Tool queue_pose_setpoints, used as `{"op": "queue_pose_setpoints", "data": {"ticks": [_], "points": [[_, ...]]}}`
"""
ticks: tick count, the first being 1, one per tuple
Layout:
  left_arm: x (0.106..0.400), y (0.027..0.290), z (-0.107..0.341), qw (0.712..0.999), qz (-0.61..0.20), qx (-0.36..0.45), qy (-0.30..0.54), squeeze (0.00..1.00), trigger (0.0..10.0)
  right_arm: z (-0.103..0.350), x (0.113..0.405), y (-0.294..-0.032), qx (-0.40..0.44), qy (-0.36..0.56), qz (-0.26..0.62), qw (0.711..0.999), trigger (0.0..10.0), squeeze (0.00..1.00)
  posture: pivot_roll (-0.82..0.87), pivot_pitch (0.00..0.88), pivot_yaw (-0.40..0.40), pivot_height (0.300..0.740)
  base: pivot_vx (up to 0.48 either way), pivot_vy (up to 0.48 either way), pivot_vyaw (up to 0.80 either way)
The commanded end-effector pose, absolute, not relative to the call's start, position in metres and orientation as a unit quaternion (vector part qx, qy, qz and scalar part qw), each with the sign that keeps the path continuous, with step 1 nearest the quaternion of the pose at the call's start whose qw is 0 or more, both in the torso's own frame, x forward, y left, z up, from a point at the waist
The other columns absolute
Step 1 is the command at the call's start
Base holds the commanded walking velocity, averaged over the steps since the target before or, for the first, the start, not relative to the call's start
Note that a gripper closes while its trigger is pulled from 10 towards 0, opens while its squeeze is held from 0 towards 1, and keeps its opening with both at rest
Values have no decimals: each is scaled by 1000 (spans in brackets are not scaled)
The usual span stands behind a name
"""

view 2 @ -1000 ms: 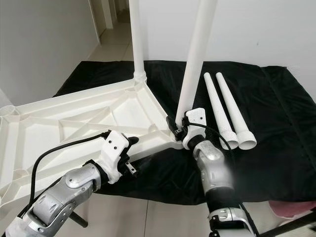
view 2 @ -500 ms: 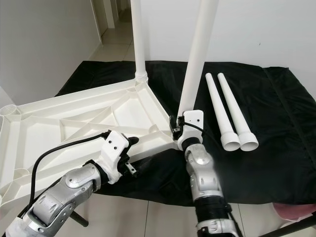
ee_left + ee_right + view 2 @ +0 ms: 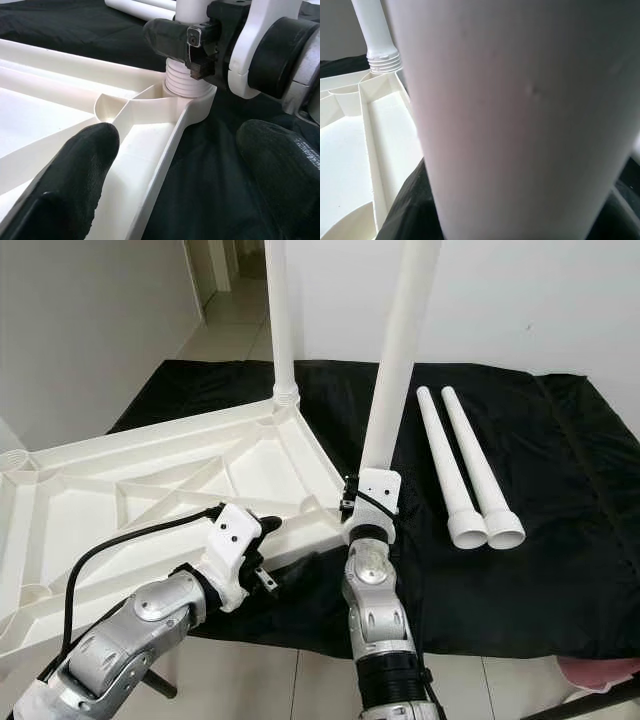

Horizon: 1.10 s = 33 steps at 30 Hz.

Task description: Building children table

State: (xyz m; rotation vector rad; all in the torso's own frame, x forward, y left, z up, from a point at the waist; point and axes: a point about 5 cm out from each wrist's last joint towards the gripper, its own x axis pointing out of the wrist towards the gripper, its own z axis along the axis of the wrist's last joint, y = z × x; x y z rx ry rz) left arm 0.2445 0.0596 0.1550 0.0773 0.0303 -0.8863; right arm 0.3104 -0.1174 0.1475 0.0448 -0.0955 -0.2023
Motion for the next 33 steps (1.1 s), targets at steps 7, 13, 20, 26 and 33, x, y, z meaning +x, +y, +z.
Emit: {"op": "queue_pose_setpoints", "data": {"ticks": [7,13,20,26,33], "points": [[239,58,152,883,-467,43,21,0,10000,139,299,-115,57,-40,-47,996,10000,1000,-28,27,31,740,0,0,0],[239,57,153,883,-467,42,22,0,10000,143,300,-127,32,-55,-12,998,10000,855,-36,36,36,740,0,0,0],[240,58,154,883,-468,41,22,0,10000,147,303,-134,20,-63,124,990,10000,0,-39,43,46,740,0,0,0],[241,57,154,879,-473,45,23,0,10000,146,318,-141,-46,-59,224,972,10000,0,-54,44,51,740,0,0,0],[245,55,156,881,-471,44,18,0,10000,146,332,-143,-84,-47,278,956,10000,0,-52,40,51,740,0,0,0]]}}
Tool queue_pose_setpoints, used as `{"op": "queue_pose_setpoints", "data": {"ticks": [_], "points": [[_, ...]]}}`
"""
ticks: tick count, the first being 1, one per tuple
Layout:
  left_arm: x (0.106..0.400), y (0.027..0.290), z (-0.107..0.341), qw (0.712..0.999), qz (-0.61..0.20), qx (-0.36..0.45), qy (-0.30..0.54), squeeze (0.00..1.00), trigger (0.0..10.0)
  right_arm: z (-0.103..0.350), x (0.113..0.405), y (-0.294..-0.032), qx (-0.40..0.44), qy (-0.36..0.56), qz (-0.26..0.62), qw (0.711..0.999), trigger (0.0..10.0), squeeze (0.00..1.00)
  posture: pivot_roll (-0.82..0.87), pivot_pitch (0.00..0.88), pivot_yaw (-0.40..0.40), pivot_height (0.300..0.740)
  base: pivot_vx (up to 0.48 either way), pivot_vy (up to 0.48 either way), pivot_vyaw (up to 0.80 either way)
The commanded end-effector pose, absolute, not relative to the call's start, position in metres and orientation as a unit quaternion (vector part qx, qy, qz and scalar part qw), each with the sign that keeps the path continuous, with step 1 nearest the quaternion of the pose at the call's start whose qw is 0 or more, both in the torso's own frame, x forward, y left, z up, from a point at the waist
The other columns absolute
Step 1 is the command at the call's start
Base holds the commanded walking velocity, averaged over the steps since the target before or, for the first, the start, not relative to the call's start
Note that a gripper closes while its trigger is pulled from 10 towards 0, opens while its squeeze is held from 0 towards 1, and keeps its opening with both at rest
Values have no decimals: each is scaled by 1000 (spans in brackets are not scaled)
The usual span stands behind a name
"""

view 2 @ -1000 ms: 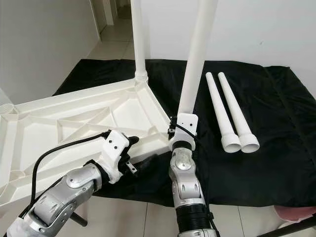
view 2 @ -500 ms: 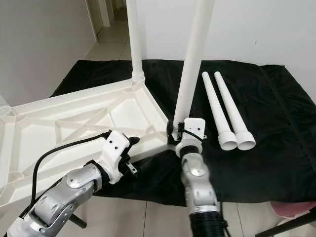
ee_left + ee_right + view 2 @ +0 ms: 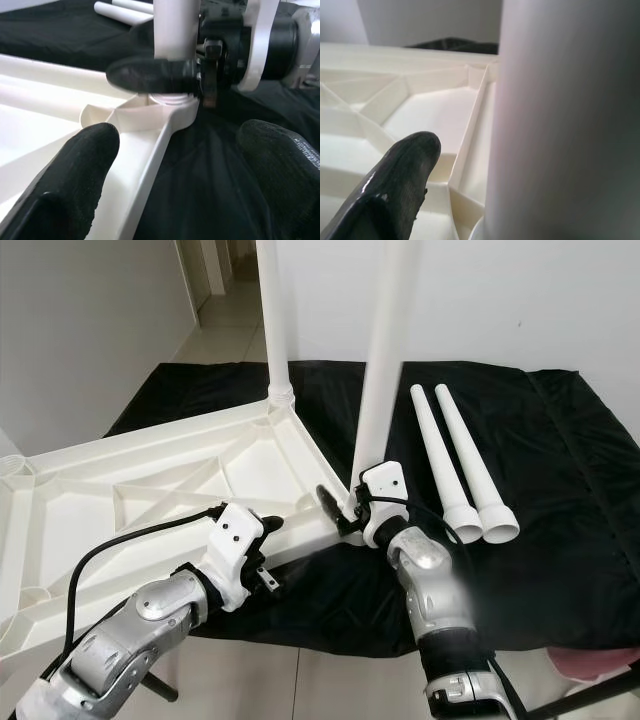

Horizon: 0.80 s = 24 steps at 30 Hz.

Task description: Building children table

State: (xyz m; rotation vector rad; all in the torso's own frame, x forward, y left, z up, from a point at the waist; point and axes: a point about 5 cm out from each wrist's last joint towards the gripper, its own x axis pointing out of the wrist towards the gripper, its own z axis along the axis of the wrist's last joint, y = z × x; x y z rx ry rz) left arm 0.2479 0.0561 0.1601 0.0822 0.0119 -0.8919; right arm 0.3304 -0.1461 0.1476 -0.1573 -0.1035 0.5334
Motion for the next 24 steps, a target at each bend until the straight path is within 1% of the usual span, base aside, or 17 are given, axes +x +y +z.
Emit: {"op": "queue_pose_setpoints", "data": {"ticks": [1,2,3,4,5,13,14,21,24], "points": [[245,56,156,881,-471,44,18,0,10000,145,333,-143,-83,-43,287,953,7020,0,-51,41,52,740,0,0,0],[245,56,156,881,-471,44,18,0,10000,145,333,-143,-83,-43,287,953,7020,0,-51,41,52,740,0,0,0],[244,56,156,880,-472,44,18,0,10000,144,334,-144,-87,-38,297,950,3255,0,-50,36,52,740,0,0,0],[244,56,156,880,-472,44,18,0,10000,144,334,-144,-87,-38,297,950,3255,0,-50,36,52,740,0,0,0],[244,56,156,880,-472,44,18,0,10000,142,334,-145,-88,-33,303,948,78,0,-48,32,51,740,0,0,0],[246,58,157,881,-470,48,16,0,10000,134,335,-153,-102,-18,309,945,0,0,-41,37,49,740,0,0,0],[247,59,157,882,-468,48,17,0,10000,131,334,-153,-99,-15,311,945,10000,0,-40,41,52,740,0,0,0],[245,60,155,882,-469,48,21,0,10000,127,331,-154,-83,-19,304,949,10000,0,-42,50,50,740,0,0,0],[245,60,155,882,-468,47,22,0,10000,127,327,-154,-68,-22,287,955,10000,0,-42,54,44,740,0,0,0]]}}
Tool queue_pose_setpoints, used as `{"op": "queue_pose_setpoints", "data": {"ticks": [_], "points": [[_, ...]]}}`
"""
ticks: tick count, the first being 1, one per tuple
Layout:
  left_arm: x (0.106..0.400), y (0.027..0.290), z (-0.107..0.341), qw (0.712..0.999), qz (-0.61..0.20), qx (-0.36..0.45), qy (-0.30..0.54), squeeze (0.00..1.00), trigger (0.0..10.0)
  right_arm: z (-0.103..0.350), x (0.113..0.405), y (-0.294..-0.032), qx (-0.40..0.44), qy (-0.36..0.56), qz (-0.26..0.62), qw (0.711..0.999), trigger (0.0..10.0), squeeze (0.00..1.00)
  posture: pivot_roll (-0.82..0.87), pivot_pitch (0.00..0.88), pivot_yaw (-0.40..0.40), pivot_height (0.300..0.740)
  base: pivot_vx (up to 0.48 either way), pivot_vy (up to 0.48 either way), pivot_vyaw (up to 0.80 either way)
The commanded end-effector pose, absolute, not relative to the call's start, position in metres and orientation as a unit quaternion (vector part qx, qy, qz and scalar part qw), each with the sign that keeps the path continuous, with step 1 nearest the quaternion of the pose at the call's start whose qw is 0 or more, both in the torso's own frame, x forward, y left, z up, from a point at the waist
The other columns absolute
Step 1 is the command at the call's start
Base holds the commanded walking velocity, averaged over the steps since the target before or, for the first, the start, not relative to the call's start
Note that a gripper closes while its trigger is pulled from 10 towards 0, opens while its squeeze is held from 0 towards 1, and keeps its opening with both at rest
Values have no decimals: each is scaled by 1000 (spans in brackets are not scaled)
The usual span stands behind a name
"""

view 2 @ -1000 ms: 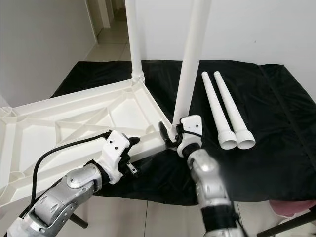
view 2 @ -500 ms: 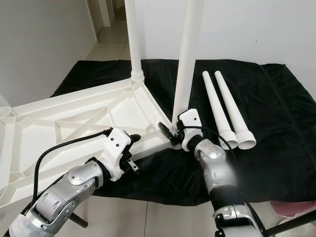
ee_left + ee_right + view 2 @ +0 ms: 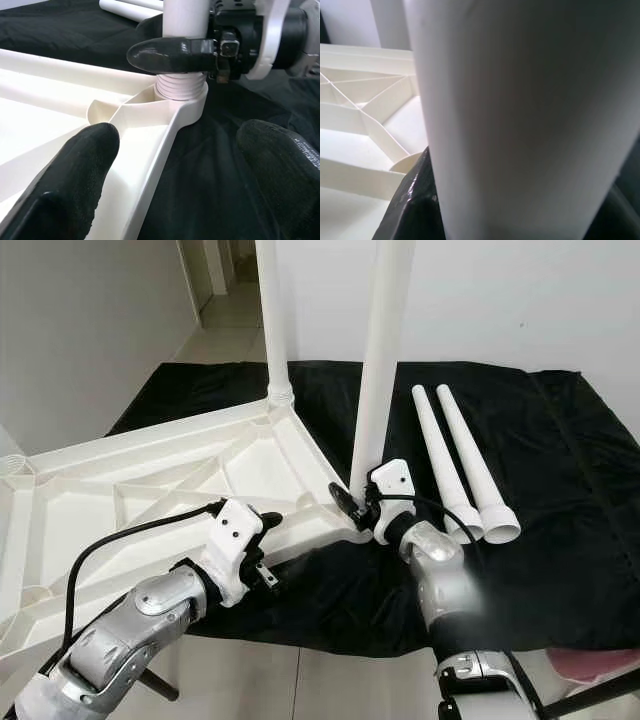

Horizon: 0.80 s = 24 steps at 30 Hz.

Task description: Building children table

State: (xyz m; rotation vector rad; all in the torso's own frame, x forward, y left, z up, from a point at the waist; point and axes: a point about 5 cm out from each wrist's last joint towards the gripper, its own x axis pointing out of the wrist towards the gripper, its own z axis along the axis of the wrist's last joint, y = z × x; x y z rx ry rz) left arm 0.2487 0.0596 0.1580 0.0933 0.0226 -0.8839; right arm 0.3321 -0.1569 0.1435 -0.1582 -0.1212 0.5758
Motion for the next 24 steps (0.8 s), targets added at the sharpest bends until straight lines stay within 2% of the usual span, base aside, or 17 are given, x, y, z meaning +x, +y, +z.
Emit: {"op": "queue_pose_setpoints", "data": {"ticks": [1,6,8,16,18,21,22,24], "points": [[244,59,155,882,-468,46,22,0,10000,126,325,-154,-65,-25,281,957,10000,0,-44,54,43,740,0,0,0],[244,58,154,882,-469,44,23,0,10000,124,322,-156,-53,-25,257,965,10000,0,-52,52,39,740,0,0,0],[245,56,154,881,-471,43,22,0,10000,120,318,-157,-43,-11,206,978,10000,0,-58,46,40,740,0,0,0],[246,55,154,879,-474,44,20,0,10000,125,314,-154,-23,-15,151,988,10000,0,-69,36,38,740,0,0,0],[246,54,153,879,-475,44,20,0,10000,125,312,-152,-11,-12,103,995,10000,0,-67,30,31,740,0,0,0],[246,54,153,879,-474,44,19,0,10000,124,310,-151,-14,-9,77,997,10000,0,-65,28,26,740,0,0,0],[247,54,154,881,-471,45,17,0,10000,123,306,-148,-13,-4,25,1000,10000,0,-62,25,22,740,0,0,0],[247,54,154,881,-471,45,16,0,10000,123,305,-147,-12,-3,12,1000,10000,0,-62,25,22,740,0,0,0]]}}
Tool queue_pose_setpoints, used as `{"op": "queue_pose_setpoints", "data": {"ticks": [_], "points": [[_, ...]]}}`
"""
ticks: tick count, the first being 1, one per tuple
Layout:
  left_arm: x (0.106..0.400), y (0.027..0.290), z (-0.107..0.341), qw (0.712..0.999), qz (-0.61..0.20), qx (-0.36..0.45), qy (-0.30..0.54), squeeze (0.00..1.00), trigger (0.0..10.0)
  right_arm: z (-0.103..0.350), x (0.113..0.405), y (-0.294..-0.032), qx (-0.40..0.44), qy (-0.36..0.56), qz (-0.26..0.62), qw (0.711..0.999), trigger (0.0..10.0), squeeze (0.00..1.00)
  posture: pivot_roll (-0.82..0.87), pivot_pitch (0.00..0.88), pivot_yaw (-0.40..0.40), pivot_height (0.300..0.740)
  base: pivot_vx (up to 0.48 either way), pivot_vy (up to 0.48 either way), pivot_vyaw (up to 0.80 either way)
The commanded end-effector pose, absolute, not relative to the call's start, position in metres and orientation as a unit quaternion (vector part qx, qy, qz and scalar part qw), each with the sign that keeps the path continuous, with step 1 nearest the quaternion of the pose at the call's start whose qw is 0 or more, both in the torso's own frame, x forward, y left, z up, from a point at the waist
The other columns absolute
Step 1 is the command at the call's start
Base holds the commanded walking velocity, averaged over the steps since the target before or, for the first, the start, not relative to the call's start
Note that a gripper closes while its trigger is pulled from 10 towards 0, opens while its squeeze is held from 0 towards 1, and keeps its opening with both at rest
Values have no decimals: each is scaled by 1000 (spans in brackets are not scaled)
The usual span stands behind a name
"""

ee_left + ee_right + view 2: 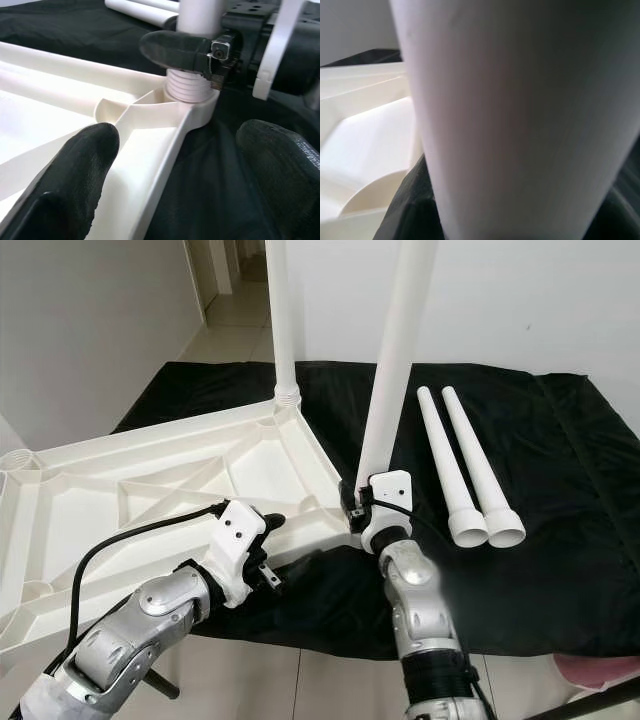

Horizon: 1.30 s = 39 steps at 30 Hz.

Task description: Building children table

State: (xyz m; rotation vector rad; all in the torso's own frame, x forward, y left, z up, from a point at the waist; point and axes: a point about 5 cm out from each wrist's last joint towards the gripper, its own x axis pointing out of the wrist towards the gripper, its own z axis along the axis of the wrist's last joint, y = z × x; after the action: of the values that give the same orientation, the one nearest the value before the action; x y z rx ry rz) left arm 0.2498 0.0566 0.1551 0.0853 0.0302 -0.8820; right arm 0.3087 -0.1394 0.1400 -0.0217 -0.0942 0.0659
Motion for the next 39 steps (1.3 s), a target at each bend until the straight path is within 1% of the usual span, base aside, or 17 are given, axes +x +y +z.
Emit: {"op": "queue_pose_setpoints", "data": {"ticks": [1,3,4,6,12,18,19,23,28,29,34,36,37,39], "points": [[248,55,153,883,-468,45,17,0,10000,121,302,-147,-7,1,-32,999,10000,0,-55,24,15,740,0,0,0],[248,55,153,883,-467,44,17,0,10000,120,301,-146,-5,5,-46,999,10000,0,-55,24,15,740,0,0,0],[247,56,153,884,-465,45,17,0,10000,120,299,-146,6,8,-95,995,10000,0,-49,25,11,740,0,0,0],[247,56,154,885,-463,45,17,0,10000,120,296,-145,18,7,-120,993,10000,0,-46,26,11,740,0,0,0],[249,59,154,886,-461,47,16,0,10000,121,294,-140,24,14,-125,992,10000,0,-48,25,17,740,0,0,0],[252,60,155,886,-461,51,15,0,10000,125,295,-147,26,0,-135,990,10000,0,-51,20,22,740,0,0,0],[253,60,156,886,-461,53,14,0,10000,130,295,-148,36,-18,-121,992,10000,1000,-52,19,25,740,0,0,0],[255,62,157,886,-461,55,13,0,10000,140,296,-148,37,-51,-94,994,10000,1000,-56,28,36,740,0,0,0],[256,64,158,885,-462,60,13,0,10000,143,295,-150,31,-62,-77,995,10000,1000,-54,32,40,740,0,0,0],[256,65,158,885,-462,61,13,0,10000,143,293,-149,32,-65,-66,995,10000,0,-52,34,42,740,0,0,0],[258,68,160,885,-460,65,13,0,10000,141,289,-146,37,-71,-26,996,10000,0,-45,40,49,740,0,0,0],[257,69,161,886,-459,66,14,0,10000,140,290,-146,33,-69,21,997,10000,0,-40,41,59,740,0,0,0],[256,69,161,885,-460,66,14,0,10000,141,292,-148,18,-72,45,996,10000,0,-42,39,59,740,0,0,0],[255,69,162,885,-461,65,14,0,10000,141,293,-150,6,-74,60,995,10000,0,-42,39,59,740,0,0,0]]}}
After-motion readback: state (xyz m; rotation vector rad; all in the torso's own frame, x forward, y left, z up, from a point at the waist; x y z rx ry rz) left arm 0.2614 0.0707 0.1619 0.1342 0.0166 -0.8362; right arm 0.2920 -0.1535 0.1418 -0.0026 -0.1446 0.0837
